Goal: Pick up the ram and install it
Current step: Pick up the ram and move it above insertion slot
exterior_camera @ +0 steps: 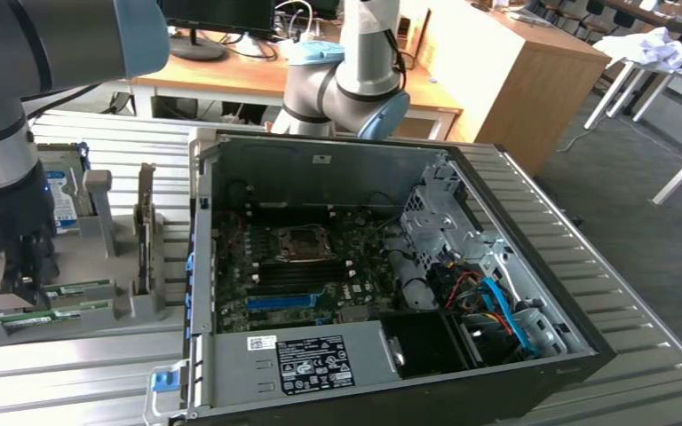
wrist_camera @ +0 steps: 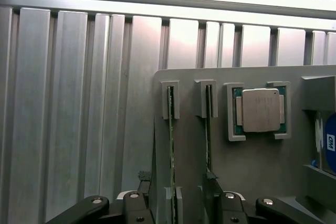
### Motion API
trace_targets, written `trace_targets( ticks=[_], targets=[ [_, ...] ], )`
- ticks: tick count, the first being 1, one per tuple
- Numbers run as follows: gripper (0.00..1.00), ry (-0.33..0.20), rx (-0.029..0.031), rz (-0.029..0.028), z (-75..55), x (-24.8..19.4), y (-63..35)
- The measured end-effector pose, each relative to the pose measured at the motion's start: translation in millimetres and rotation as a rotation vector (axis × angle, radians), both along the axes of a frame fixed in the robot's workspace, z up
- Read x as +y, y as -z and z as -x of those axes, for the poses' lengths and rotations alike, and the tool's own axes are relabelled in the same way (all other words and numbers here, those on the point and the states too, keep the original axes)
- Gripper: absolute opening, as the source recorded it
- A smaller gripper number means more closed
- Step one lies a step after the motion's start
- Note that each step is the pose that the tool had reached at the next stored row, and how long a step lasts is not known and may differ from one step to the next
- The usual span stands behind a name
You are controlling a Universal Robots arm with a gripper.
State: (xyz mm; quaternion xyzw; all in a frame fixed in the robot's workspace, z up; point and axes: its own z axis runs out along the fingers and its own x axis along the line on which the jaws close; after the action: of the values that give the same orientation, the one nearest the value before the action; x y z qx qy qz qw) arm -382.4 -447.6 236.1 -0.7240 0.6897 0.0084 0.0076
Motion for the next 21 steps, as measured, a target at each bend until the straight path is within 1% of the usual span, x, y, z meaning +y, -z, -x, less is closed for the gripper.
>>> trace_targets(
  ticks=[10,21],
  targets=[
    [0.5,0.0,-0.0001,0.0,1.5,-2.3,5.0],
    [0.5,0.0,0.0,0.0,2.2,-3.7,8.6]
  ],
)
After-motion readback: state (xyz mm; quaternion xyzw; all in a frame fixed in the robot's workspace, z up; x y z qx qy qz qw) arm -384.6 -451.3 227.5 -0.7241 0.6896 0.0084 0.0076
